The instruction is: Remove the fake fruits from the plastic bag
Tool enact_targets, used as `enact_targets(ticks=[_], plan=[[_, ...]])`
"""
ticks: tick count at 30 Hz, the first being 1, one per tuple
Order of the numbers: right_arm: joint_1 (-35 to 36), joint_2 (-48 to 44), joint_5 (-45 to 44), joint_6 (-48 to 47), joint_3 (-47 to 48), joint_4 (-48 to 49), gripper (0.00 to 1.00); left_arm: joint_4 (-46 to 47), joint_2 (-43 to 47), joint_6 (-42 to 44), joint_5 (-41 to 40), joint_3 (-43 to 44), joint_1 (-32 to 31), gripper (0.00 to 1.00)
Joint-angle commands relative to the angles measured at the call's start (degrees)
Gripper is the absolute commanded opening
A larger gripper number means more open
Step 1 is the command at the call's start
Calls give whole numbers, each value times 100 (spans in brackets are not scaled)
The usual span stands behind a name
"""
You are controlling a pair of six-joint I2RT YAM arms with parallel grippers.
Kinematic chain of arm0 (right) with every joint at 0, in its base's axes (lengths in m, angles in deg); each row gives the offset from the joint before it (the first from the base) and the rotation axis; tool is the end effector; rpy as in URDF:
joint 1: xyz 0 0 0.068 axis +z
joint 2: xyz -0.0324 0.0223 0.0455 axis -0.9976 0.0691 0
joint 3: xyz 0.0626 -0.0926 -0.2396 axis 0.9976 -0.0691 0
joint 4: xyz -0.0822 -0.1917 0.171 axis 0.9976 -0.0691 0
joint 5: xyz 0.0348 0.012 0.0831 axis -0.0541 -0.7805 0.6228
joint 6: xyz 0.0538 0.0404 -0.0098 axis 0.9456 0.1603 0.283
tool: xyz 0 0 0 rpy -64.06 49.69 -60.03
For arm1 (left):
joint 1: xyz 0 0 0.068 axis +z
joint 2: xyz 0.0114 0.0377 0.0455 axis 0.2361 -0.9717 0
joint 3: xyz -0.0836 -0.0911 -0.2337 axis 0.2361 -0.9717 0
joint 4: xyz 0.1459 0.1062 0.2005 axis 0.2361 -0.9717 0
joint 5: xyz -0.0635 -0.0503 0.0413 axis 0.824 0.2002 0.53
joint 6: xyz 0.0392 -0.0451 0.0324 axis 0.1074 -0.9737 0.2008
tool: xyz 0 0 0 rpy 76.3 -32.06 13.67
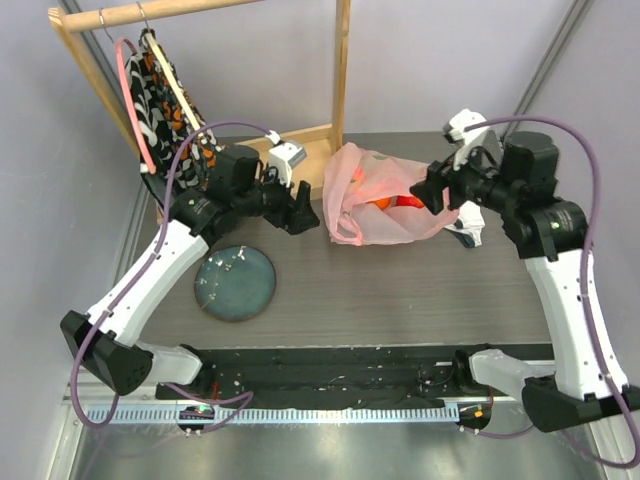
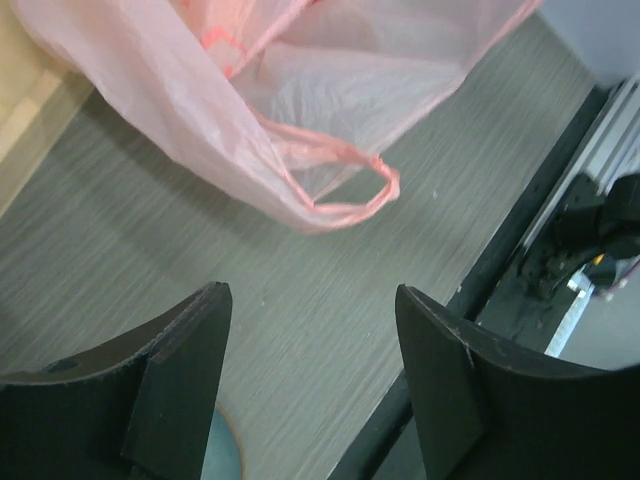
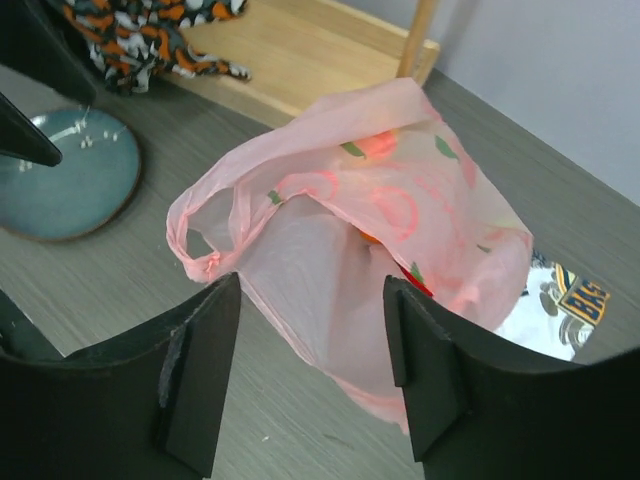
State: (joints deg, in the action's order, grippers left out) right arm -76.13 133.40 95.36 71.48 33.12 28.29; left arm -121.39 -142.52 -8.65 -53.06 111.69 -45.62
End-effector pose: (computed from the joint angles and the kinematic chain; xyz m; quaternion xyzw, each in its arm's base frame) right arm 0.2173 0.0626 0.4623 -0.3028 0.7517 0.1621 0.5630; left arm 0.2539 -0.1838 0.3857 0.2703 0.8112 -0.3330 0.3974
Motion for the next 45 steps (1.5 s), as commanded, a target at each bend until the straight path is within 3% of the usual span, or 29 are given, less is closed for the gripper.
enact_targets(ticks=[1, 3, 6, 10, 15, 21, 24, 27, 28, 31, 37, 40, 45], plan=[[616, 637, -450, -343, -298, -8, 60, -717, 5, 1381, 207, -104, -3, 72], [704, 840, -599, -265, -465, 62, 54, -1112, 5, 2087, -21, -306, -11, 72], [714, 1218, -767, -10, -510, 255, 52, -2228, -109, 2951, -320, -526, 6, 68], [714, 1351, -776, 245, -545, 537, 54, -2125, 57, 3136, -873, -1578, 15, 69], [723, 1307, -706, 246, -694, 511, 58, -2170, 13, 3181, -1145, -1958, -37, 73], [723, 1316, -705, 210, -739, 493, 62, -1784, 66, 3058, -1743, -2688, -187, 69], [714, 1263, -732, 202, -773, 502, 63, -1528, 268, 2829, -2227, -2794, 216, 66], [714, 1175, -732, 263, -905, 545, 64, -1562, 400, 2934, -2684, -2794, 936, 66], [714, 1132, -723, 281, -949, 555, 64, -1580, 426, 2952, -2728, -2759, 1434, 66], [723, 1052, -688, 360, -1107, 651, 65, -1782, 488, 2934, -2554, -2566, 2515, 69], [714, 1026, -705, 377, -1239, 774, 66, -1696, 515, 2672, -1921, -2723, 3800, 69], [714, 1096, -723, 386, -1161, 757, 66, -1283, 155, 2443, -1570, -2777, 4223, 69], [731, 1228, -706, 430, -985, 704, 66, -833, -557, 2302, -999, -2645, 4269, 64]])
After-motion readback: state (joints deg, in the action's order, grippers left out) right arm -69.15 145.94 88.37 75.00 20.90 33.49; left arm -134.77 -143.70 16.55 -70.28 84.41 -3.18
